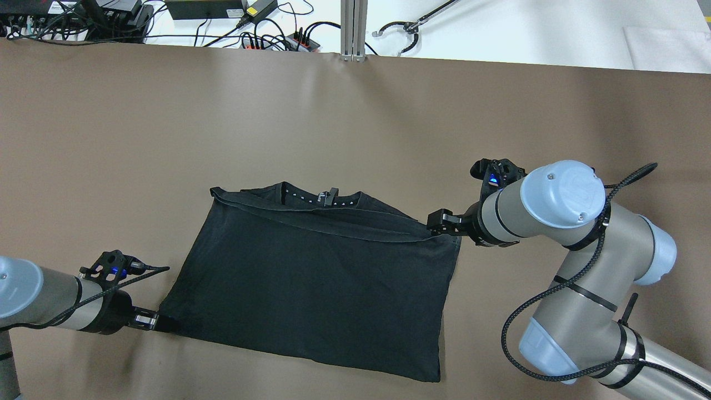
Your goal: Fold clothes
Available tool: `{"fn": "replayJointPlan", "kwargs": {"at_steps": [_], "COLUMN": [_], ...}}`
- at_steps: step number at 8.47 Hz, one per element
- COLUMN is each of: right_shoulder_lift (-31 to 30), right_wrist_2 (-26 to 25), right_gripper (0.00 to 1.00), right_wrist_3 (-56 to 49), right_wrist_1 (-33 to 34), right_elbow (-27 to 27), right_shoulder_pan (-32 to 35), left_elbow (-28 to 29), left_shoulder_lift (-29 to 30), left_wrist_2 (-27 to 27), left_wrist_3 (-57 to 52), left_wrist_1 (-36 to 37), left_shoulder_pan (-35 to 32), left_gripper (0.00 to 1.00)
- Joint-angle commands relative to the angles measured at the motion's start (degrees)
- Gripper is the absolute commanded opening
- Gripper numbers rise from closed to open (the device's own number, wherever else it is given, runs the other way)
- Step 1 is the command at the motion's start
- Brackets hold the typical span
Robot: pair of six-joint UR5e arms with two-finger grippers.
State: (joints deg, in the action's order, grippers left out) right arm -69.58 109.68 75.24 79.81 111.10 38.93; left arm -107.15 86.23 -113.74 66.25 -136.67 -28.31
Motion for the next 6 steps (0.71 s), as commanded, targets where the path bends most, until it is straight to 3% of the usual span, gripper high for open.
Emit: {"fn": "replayJointPlan", "kwargs": {"at_steps": [1, 2, 3, 4, 5, 6], "right_shoulder_lift": [-0.03, -0.03, -0.03, -0.03, -0.03, -0.03], "right_wrist_2": [0.00, 0.00, 0.00, 0.00, 0.00, 0.00], "right_gripper": [0.94, 0.94, 0.94, 0.94, 0.94, 0.94], "right_wrist_3": [0.00, 0.00, 0.00, 0.00, 0.00, 0.00], "right_wrist_1": [0.00, 0.00, 0.00, 0.00, 0.00, 0.00], "right_elbow": [-0.10, -0.10, -0.01, 0.08, -0.01, -0.01], "right_shoulder_pan": [-0.08, -0.08, -0.08, -0.08, -0.08, -0.17], "left_elbow": [0.36, 0.19, 0.10, -0.43, -1.39, -1.75], "left_shoulder_lift": [0.08, 0.08, 0.08, -0.01, -0.18, -0.10], "left_wrist_2": [0.10, 0.10, 0.19, 0.19, 0.10, 0.10], "left_wrist_3": [-0.24, -0.24, -0.15, 0.02, 0.02, 0.11], "left_wrist_1": [0.00, 0.00, 0.00, 0.00, 0.00, 0.00], "left_shoulder_pan": [0.72, 0.80, 0.80, 0.72, 0.63, 0.37], "left_gripper": [0.58, 0.57, 0.43, 0.09, 0.00, 0.00]}}
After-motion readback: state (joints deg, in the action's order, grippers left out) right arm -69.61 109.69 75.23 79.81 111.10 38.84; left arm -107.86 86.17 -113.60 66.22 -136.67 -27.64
